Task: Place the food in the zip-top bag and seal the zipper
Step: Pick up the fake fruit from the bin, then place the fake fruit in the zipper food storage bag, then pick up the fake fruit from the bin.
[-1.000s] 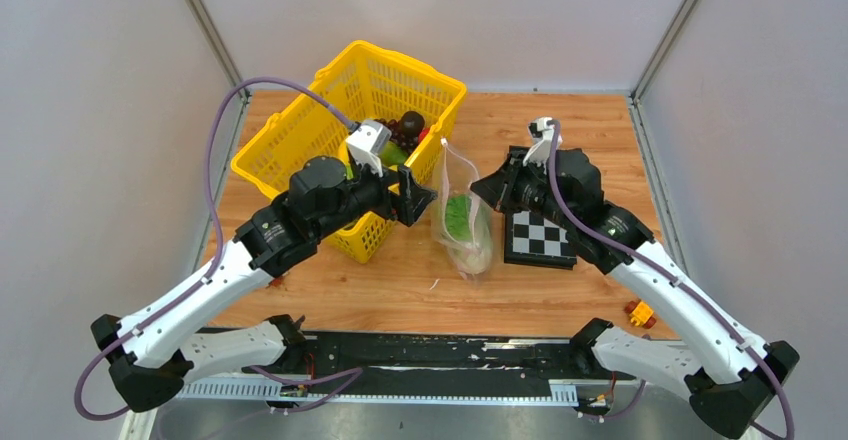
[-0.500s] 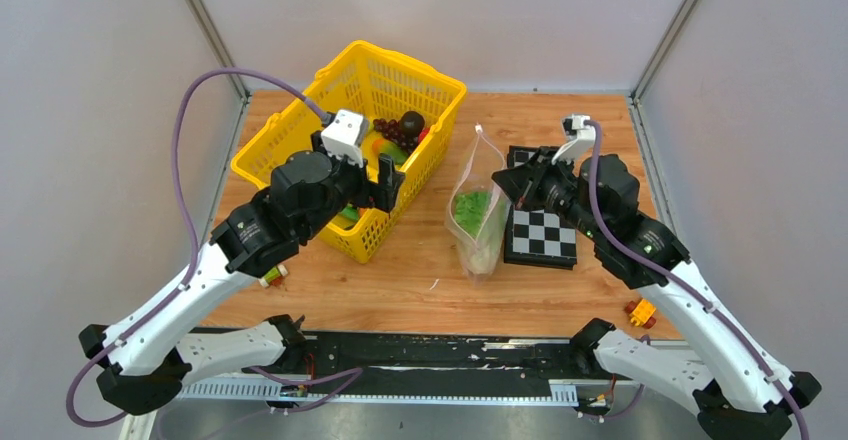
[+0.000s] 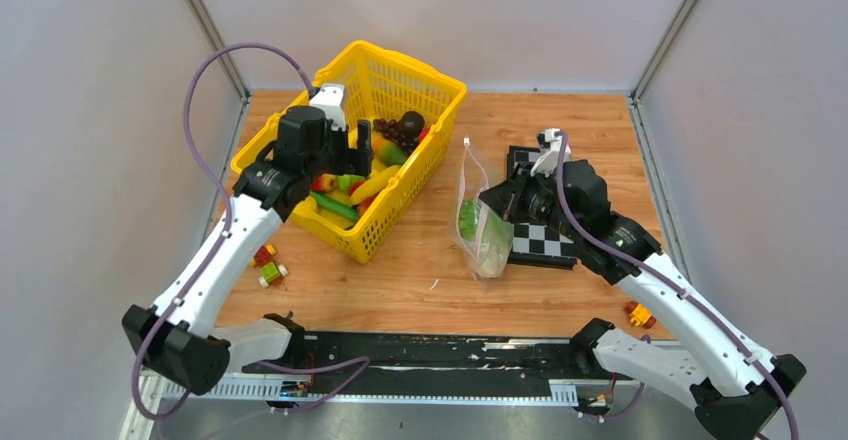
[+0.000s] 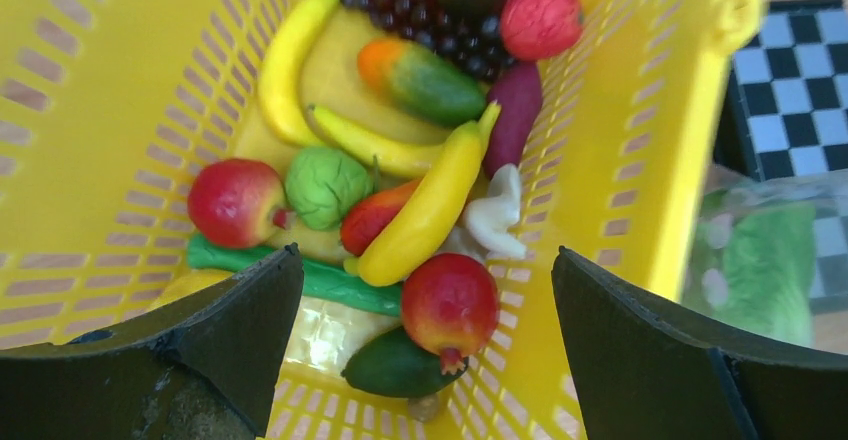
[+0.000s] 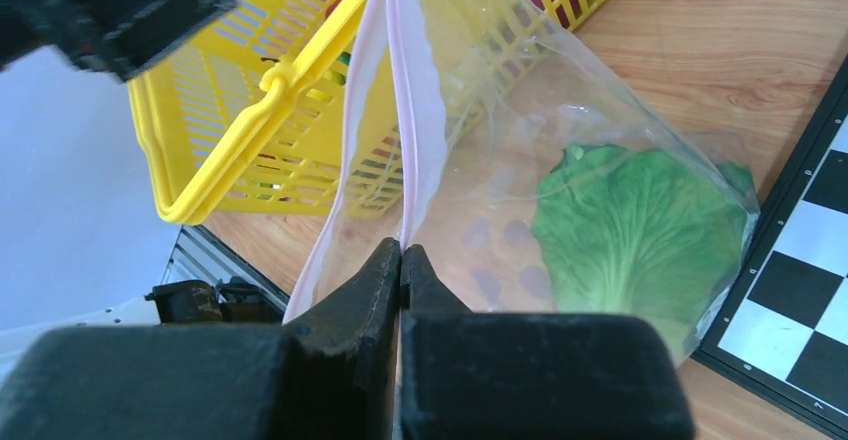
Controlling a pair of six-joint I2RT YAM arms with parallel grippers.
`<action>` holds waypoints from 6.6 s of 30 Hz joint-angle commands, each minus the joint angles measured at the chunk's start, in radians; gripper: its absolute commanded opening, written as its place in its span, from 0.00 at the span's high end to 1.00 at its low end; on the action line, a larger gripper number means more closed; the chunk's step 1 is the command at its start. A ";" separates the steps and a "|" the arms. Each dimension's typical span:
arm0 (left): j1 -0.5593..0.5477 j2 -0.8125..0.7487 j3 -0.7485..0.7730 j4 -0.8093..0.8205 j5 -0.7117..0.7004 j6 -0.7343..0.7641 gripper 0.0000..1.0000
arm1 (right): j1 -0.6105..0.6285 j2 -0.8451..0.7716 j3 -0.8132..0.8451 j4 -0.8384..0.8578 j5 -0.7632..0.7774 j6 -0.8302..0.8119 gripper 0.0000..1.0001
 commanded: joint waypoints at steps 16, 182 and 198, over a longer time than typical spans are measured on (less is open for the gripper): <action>0.095 0.252 -0.246 0.141 0.340 -0.044 0.02 | 0.001 -0.076 0.013 0.077 -0.050 0.039 1.00; 0.027 -0.110 -0.083 0.021 0.062 -0.021 0.00 | 0.229 -0.068 -0.004 0.148 0.171 -0.011 1.00; 0.184 0.266 -0.078 0.197 0.364 0.013 0.00 | 0.229 -0.062 0.008 0.128 0.159 -0.002 1.00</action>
